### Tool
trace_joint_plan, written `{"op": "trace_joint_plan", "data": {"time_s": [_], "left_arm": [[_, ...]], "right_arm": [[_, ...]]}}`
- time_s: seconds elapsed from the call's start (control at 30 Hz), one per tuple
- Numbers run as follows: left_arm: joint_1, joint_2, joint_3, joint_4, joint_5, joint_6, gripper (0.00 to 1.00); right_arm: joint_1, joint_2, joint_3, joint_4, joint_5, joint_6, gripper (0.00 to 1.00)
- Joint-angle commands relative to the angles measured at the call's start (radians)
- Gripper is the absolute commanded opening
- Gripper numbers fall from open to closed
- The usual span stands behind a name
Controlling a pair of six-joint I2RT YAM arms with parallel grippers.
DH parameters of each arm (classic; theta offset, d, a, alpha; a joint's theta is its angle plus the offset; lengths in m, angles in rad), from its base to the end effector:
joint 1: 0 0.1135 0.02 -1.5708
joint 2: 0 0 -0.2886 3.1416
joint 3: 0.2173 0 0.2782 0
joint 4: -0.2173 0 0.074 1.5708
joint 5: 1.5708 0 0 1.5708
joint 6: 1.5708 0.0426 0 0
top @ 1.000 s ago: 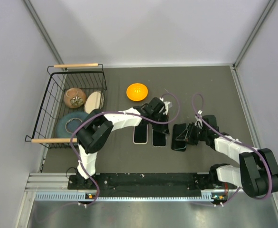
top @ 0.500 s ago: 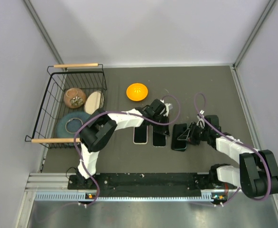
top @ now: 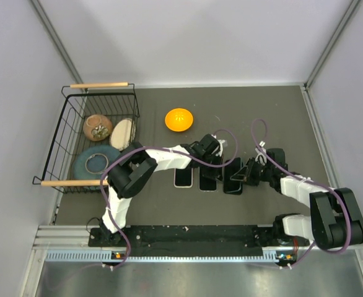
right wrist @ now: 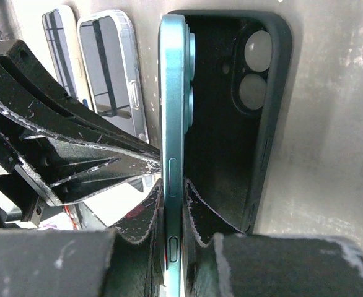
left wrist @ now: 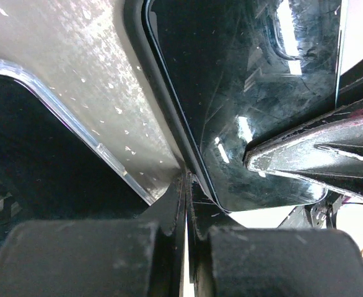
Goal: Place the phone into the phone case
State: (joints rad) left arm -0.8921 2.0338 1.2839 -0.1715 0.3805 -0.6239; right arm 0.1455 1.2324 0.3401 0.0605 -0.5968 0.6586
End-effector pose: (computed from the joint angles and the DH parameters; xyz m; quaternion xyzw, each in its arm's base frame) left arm 0.2747 -0.3658 0.1400 0.1842 0.9142 -0.3455 0.1043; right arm 0.2092 0.0549 0.1311 0.1235 0.8891 0.3874 0.2104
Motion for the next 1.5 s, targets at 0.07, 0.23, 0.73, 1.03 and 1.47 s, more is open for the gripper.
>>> {"op": "trace_joint_plan", "data": {"time_s": [0.07,0.23,0.73,1.03,1.47], "left_arm": [[-0.016,0.005,-0.020,0.036,-0.014,-0.008,0.00],[-0.021,0.003,-0.021,0.038,-0.022,-0.008,0.00],[-0.021,-0.092,-0.009,0.008,-0.081,-0.023,0.10],[-0.011,-0.063,0.089,-0.046,-0.154,-0.016,0.30],[-0.011,0.048,0.163,-0.056,-0.141,-0.031,0.45]], "right_arm": [[-0.007,0.081,-0.007,0.180,-0.081,0.032,0.04],[-0.009,0.153,-0.007,0.213,-0.115,0.045,0.03],[-0.009,-0.082,0.189,-0.293,0.195,-0.129,0.51],[-0.007,-0.143,0.253,-0.421,0.340,-0.197,0.41],[-0.009,-0.005,0.220,-0.283,0.299,-0.195,0.20]]}}
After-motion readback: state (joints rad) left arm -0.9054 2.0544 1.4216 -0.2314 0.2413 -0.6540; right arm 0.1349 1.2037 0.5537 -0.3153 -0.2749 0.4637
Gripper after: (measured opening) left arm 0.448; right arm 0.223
